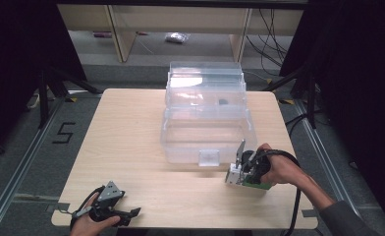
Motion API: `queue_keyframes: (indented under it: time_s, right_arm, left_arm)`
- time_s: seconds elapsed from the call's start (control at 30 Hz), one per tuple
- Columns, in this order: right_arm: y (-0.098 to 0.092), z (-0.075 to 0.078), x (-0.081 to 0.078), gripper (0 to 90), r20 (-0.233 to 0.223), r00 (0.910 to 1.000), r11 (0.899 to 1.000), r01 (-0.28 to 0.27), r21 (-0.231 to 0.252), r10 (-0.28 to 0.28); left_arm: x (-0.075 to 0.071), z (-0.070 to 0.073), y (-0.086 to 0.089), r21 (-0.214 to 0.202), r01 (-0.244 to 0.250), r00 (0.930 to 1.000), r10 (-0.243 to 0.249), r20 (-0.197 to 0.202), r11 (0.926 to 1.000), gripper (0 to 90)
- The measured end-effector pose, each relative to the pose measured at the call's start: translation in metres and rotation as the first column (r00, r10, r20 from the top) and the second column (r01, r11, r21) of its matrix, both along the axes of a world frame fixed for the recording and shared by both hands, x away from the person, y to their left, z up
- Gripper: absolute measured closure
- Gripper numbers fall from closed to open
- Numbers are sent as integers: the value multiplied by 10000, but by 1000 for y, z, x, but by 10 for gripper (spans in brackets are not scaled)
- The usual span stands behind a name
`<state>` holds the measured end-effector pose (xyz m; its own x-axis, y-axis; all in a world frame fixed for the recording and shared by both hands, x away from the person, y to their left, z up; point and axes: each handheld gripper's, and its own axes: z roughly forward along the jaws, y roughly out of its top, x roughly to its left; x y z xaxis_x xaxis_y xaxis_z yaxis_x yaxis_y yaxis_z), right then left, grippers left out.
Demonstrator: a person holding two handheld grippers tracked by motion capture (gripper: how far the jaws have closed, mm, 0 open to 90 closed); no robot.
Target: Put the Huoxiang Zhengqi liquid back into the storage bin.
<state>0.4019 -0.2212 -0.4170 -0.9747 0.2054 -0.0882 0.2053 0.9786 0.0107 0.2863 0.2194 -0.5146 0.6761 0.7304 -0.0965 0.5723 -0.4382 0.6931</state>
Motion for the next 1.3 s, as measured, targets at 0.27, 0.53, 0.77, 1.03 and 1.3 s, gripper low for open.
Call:
queue_keyframes:
  time_s: [0.27,0.53,0.77,1.03,1.3]
  right_arm:
    - [3,23,-1,648,169,9997,9993,170,324,-176]
    - [17,45,1,648,466,9983,9958,-382,828,344]
    - [34,63,1,648,539,9971,9950,-575,819,532]
    - [55,78,5,650,714,9892,9857,-1350,1011,1282]
    - [68,96,12,651,838,9856,9812,-1556,1145,1465]
  left_arm:
    - [0,-1,-1,-63,-110,9999,110,25,9999,149]
    - [-1,-1,-1,-173,-153,9999,154,23,9997,149]
    - [-1,-1,-2,-352,-227,9997,229,57,9991,149]
    - [0,0,0,-139,-79,10000,78,-33,9999,149]
    - [-2,-2,-3,-463,-246,9997,249,63,9986,149]
